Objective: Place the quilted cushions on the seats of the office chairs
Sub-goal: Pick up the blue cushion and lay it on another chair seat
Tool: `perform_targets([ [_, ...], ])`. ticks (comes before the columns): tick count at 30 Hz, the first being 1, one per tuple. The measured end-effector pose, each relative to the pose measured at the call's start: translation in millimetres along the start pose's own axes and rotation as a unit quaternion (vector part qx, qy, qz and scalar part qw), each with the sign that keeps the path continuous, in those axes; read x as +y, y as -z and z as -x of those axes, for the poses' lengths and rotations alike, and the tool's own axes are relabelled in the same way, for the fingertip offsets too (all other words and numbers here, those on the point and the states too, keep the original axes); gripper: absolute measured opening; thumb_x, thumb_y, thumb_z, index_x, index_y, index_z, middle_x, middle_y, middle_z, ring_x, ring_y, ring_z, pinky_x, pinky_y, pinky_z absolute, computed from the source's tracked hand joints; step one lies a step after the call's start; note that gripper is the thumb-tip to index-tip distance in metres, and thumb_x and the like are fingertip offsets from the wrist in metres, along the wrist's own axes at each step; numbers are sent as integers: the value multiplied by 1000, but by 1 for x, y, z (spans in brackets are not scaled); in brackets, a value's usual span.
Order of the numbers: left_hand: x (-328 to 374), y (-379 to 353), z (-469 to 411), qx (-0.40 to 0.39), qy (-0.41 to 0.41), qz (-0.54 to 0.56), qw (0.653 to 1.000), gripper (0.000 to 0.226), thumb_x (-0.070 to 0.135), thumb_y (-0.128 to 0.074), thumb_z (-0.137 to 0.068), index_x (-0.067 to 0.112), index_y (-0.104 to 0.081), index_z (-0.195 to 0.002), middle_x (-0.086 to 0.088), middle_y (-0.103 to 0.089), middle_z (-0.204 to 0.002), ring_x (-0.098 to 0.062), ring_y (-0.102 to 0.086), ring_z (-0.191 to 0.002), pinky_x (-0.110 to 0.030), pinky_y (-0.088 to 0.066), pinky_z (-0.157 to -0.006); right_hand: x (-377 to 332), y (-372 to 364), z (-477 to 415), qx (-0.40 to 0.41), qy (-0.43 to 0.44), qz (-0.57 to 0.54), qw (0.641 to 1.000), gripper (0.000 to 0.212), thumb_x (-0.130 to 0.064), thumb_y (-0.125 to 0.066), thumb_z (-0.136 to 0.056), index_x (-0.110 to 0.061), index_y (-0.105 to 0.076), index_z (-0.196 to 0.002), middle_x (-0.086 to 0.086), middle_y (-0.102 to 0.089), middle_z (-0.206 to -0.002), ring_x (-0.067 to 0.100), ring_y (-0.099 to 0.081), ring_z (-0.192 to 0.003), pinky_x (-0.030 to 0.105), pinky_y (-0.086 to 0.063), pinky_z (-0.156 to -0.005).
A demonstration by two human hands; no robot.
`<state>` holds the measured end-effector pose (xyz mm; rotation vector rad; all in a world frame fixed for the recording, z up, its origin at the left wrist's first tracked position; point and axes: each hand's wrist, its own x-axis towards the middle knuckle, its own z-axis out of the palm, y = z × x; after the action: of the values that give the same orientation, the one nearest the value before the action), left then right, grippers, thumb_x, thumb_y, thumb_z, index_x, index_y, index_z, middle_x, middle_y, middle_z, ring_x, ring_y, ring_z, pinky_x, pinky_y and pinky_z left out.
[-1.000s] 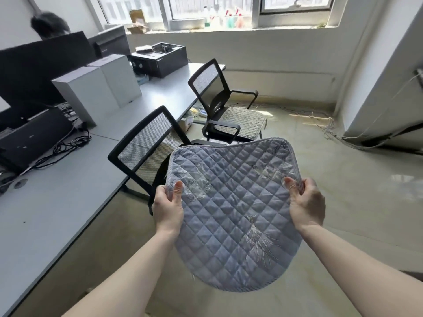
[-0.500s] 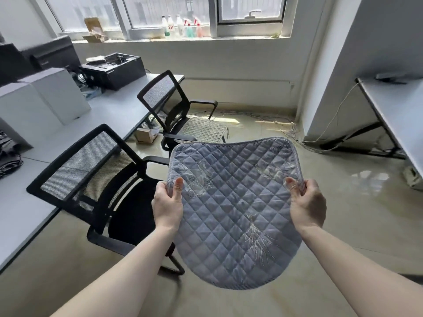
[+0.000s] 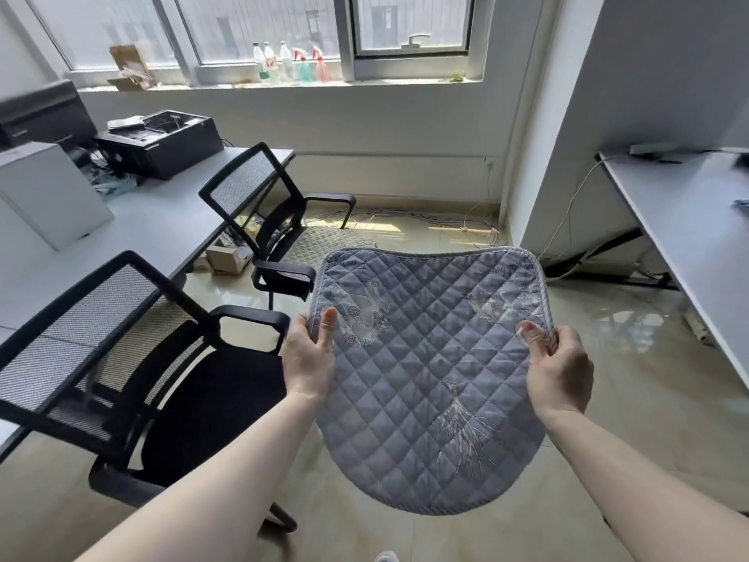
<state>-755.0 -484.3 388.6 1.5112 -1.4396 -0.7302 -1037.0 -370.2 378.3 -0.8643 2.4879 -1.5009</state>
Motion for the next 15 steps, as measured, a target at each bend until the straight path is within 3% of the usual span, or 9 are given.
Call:
perform_targets([
  [3, 3, -20, -22, 1, 0, -4, 1000, 48, 58, -55, -88, 11, -56, -91, -3, -64, -81, -17, -57, -69, -34, -46, -67, -1, -11, -26, 11, 1, 2, 1000, 42, -49, -61, -91, -11, -49, -81, 22, -66, -84, 44, -60, -79, 37, -35, -64],
  [6, 4, -39, -47, -10, 4, 11, 1000, 46, 60, -54, -87, 14, -55, -90, 8, -60, -73, -4, -55, -64, -19, -38, -56, -5, -28, -53, 18, 0, 3, 1000, 42, -49, -62, -91, -11, -49, -80, 16, -61, -78, 43, -59, -78, 36, -35, -64],
  [10, 2, -64, -88, -17, 7, 19, 1000, 44, 58, -55, -88, 13, -55, -88, 8, -57, -70, -3, -51, -60, -13, -36, -52, -12, -56, -88, 31, 0, 9, 999, 41, -47, -63, -91, -10, -51, -80, 19, -63, -80, 43, -59, -79, 35, -34, -64],
  [15, -5, -91, -141, -14, 4, 16, 1000, 48, 59, -54, -88, 12, -50, -83, 9, -51, -66, -6, -47, -57, -23, -36, -55, -22, -100, -127, 31, -2, 15, 999, 42, -47, -63, -91, -9, -50, -79, 6, -52, -73, 42, -58, -78, 34, -32, -64],
])
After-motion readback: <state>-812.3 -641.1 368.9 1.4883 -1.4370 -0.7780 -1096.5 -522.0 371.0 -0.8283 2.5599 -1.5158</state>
